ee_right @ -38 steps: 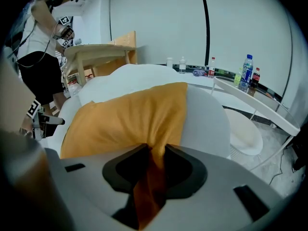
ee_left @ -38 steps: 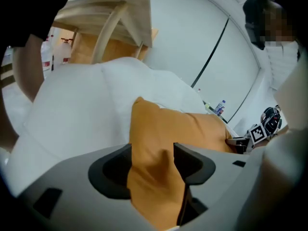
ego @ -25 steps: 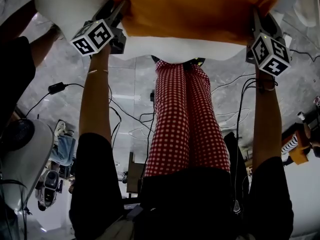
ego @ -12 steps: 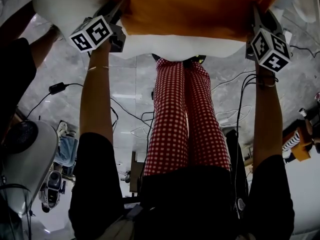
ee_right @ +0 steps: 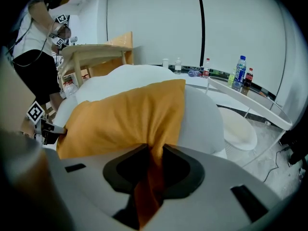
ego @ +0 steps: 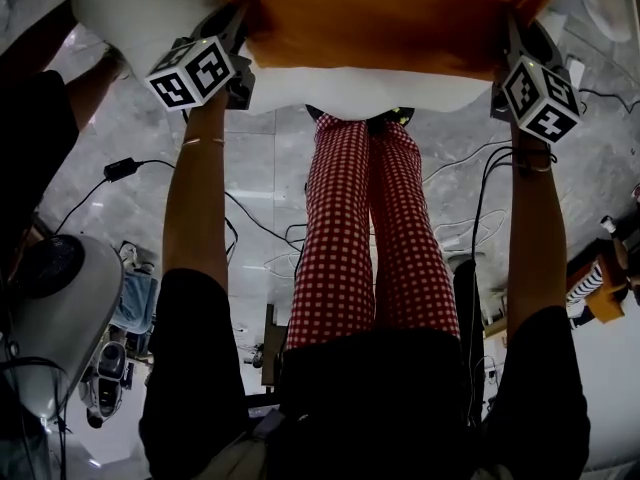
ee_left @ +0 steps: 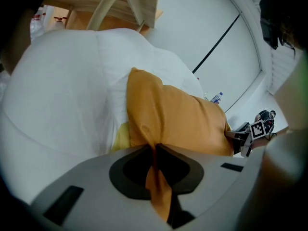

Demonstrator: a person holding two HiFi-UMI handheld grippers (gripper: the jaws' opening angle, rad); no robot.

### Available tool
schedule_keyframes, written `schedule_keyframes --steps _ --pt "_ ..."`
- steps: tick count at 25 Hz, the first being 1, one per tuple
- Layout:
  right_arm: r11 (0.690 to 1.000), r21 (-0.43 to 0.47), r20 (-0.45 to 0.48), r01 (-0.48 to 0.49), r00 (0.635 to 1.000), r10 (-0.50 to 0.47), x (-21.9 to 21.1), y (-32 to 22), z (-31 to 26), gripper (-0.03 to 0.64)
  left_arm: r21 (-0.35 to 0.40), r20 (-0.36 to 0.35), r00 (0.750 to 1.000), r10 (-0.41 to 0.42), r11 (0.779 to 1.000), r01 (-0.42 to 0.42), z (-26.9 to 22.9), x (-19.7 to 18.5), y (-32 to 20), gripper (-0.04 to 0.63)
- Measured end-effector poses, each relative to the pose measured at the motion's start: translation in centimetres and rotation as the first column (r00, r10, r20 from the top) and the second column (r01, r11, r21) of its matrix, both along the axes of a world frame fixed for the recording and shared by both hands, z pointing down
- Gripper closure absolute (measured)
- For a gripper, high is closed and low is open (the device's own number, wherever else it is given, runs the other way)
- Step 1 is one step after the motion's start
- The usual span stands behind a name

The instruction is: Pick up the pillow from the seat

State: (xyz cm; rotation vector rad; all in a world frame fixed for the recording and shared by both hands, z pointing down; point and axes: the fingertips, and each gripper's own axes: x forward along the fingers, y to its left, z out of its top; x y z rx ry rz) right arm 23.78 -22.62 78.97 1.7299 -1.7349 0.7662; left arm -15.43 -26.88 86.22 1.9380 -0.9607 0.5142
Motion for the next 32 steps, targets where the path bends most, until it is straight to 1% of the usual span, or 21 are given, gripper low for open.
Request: schedule_keyframes --steps 4,7,10,12,15,18,25,32 --pt "1.000 0.002 0.012 -0.007 1.000 0.007 0.0 0.4 -0.2 0.518 0.008 0.018 1.000 0.003 1.000 -0.003 -0.6 0.1 0.6 0.561" --pt "1.000 0.005 0.016 -0.013 1.000 0.013 0.2 0.6 -0.7 0.523 -0.001 0.019 1.000 -0.006 1.000 0.006 -0.7 0.0 1.4 0.569" --pt "1.000 -0.001 0.024 -0.015 1.000 0.015 -0.1 1.0 -1.1 0.526 0.014 0.031 0.999 -0.010 1.000 0.010 -1.5 -0.1 1.4 0.572" --pt "1.000 -0.006 0.039 -0.028 0.999 0.028 -0.4 1.5 -1.2 0.526 0.016 0.031 0.999 -0.008 1.000 0.007 -1.9 -0.5 1.6 0.572" --pt "0.998 0.010 0.068 -0.061 0.996 0.060 -0.8 2.2 -1.7 0.529 0.023 0.038 0.999 0.007 1.000 -0.008 -2.8 -1.0 1.6 0.572" --pt "0.997 0.013 0.073 -0.074 0.995 0.073 -0.8 2.8 -2.1 0.531 0.033 0.036 0.999 -0.011 0.999 0.010 -3.7 -1.0 1.7 0.572" --pt "0.996 0.065 0.070 -0.063 0.996 0.058 -0.3 2.5 -4.9 0.531 0.108 0.023 0.999 -0.047 0.993 0.044 -7.6 -0.6 1.7 0.572" --pt "0.992 0.100 0.056 -0.071 0.996 0.066 0.7 2.9 -8.2 0.531 0.143 0.031 0.998 -0.046 0.989 0.041 -11.0 0.4 2.0 0.572"
